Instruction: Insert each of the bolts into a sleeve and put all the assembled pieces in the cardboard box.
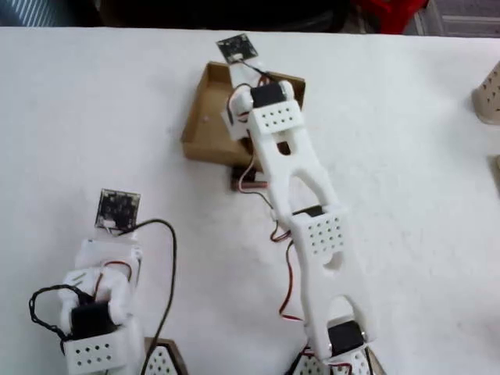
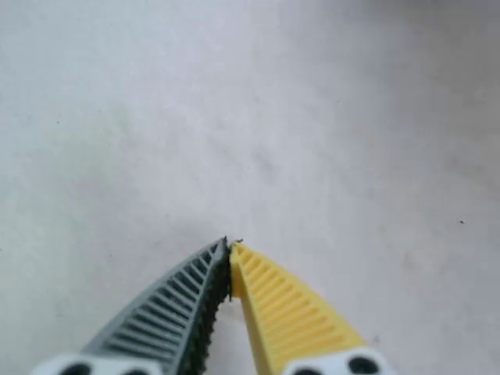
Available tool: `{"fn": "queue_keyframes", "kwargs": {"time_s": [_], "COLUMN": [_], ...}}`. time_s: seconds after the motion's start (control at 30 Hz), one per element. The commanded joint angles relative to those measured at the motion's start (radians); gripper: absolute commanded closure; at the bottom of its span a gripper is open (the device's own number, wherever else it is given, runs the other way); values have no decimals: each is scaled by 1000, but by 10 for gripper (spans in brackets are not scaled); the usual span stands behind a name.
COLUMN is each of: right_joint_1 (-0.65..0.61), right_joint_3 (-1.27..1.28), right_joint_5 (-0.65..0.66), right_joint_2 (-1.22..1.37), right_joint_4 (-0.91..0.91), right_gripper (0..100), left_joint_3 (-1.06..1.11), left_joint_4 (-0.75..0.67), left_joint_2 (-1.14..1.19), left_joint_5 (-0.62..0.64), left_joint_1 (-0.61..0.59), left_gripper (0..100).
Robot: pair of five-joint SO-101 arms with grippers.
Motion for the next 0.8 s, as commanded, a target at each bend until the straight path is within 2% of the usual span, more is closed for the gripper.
{"fn": "queue_keyframes", "kwargs": {"time_s": [0.0, 0.07, 0.17, 0.27, 0.33, 0.53, 0.77], "right_joint_1": [-10, -13, -44, -65, -70, -114, -142], "right_joint_3": [-41, -41, -41, -29, 9, 298, 589], "right_joint_5": [15, 15, 15, 15, 15, 25, 210], "right_joint_2": [-154, -188, -228, -271, -309, -433, -493], "right_joint_4": [105, 189, 321, 384, 383, 380, 209], "right_gripper": [810, 861, 990, 954, 981, 981, 981], "left_joint_3": [0, 0, 0, 0, 0, 0, 0], "left_joint_4": [2, 2, 2, 2, 2, 2, 2], "left_joint_2": [-8, -8, -8, -8, -8, -8, -8], "left_joint_5": [-11, -11, -11, -11, -11, -11, -11], "left_joint_1": [-10, -10, -10, -10, -10, -10, -10], "left_gripper": [976, 976, 976, 976, 976, 976, 976]}}
